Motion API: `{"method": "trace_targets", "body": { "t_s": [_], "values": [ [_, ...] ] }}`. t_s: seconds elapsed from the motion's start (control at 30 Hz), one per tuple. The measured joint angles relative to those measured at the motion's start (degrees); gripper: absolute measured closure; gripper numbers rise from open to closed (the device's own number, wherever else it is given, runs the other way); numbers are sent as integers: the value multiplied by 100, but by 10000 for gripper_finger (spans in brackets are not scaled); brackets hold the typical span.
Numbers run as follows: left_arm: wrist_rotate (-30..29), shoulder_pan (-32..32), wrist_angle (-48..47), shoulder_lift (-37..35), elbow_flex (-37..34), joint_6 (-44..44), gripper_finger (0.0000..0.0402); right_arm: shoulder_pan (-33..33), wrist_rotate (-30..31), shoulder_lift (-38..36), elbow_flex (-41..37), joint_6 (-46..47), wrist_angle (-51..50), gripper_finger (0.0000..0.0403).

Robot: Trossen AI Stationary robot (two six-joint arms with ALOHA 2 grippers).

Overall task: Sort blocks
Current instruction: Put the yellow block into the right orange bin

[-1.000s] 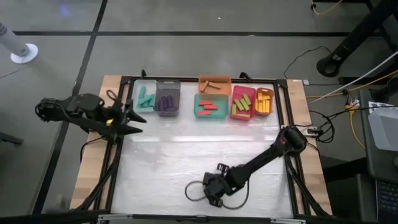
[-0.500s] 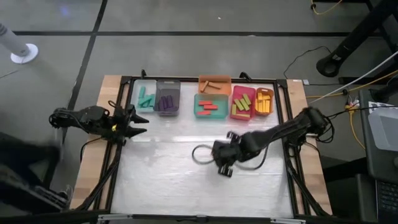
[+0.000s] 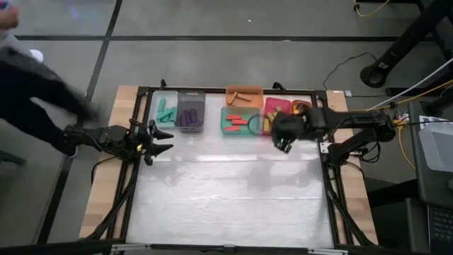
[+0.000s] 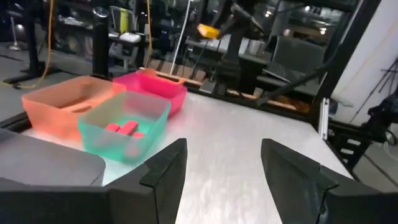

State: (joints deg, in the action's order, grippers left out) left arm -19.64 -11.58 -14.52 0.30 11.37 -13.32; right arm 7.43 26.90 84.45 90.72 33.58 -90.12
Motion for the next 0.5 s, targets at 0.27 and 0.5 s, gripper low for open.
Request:
{"method": "trace_targets", "body": {
  "t_s": [0.27, 0.5],
  "values": [
    [-31, 1, -1, -2, 5, -5, 208, -1481, 56, -703, -1100, -949, 324, 300],
    [-39, 1, -335, -2, 7, -114, 208, -2894, -228, -1443, -2690, -1314, 800, 300]
  ]
}}
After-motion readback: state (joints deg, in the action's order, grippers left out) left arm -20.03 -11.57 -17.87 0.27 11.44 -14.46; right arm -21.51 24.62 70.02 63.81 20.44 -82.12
